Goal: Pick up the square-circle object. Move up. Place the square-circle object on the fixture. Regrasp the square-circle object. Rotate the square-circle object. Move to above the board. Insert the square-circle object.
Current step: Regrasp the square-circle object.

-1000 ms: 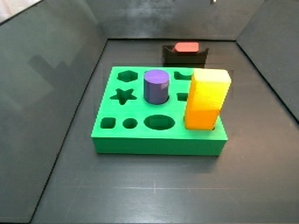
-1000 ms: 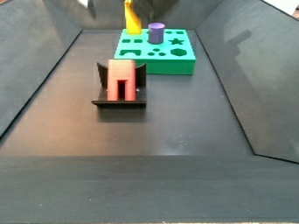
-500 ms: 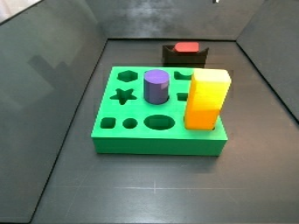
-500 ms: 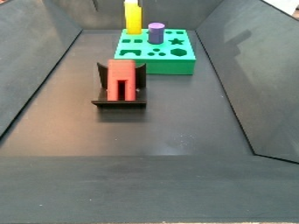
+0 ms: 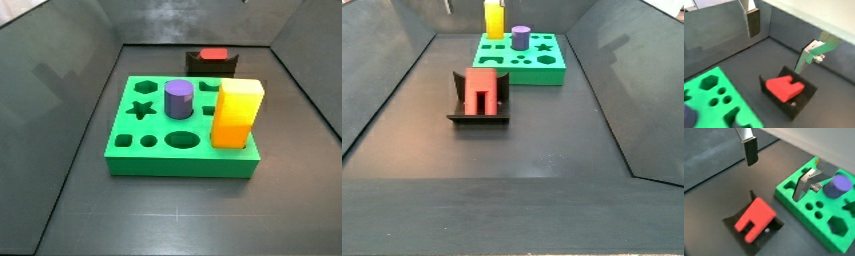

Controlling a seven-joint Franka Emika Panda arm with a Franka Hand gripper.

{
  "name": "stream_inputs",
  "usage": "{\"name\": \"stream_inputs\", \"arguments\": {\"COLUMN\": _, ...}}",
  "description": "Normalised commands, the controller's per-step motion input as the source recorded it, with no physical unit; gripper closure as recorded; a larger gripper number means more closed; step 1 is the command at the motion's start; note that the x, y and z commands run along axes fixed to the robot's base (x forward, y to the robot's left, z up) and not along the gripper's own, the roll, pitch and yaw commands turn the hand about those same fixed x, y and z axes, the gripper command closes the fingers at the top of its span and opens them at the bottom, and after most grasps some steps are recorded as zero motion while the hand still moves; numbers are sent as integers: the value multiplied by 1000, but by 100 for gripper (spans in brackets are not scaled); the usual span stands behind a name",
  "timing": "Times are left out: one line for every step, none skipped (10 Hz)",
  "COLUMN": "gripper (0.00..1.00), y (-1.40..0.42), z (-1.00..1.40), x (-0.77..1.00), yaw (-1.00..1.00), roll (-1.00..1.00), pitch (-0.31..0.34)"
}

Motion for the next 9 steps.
{"name": "stream_inputs", "arguments": {"gripper": 0, "y": -12, "z": 6, "x": -37, "yaw": 32, "roll": 1000, "pitch": -39}}
{"name": "stream_inputs", "arguments": {"gripper": 0, "y": -15, "z": 11, "x": -32, "yaw": 32, "roll": 1000, "pitch": -39}}
{"name": "stream_inputs", "arguments": {"gripper": 0, "y": -23, "z": 17, "x": -25, "yaw": 32, "roll": 1000, "pitch": -36}}
{"name": "stream_inputs", "arguments": {"gripper": 0, "y": -15, "z": 8, "x": -7, "yaw": 32, "roll": 1000, "pitch": -33}}
{"name": "stream_inputs", "arguments": {"gripper": 0, "y": -16, "z": -9, "x": 6, "yaw": 32, "roll": 1000, "pitch": -29}}
{"name": "stream_inputs", "arguments": {"gripper": 0, "y": -21, "z": -7, "x": 19, "yaw": 32, "roll": 1000, "pitch": -19}}
{"name": "stream_inputs", "arguments": {"gripper": 0, "y": -23, "z": -4, "x": 29, "yaw": 33, "roll": 1000, "pitch": -9}}
{"name": "stream_inputs", "arguments": {"gripper": 0, "y": -27, "z": -7, "x": 47, "yaw": 35, "roll": 1000, "pitch": 9}}
{"name": "stream_inputs", "arguments": {"gripper": 0, "y": -28, "z": -10, "x": 61, "yaw": 38, "roll": 1000, "pitch": 29}}
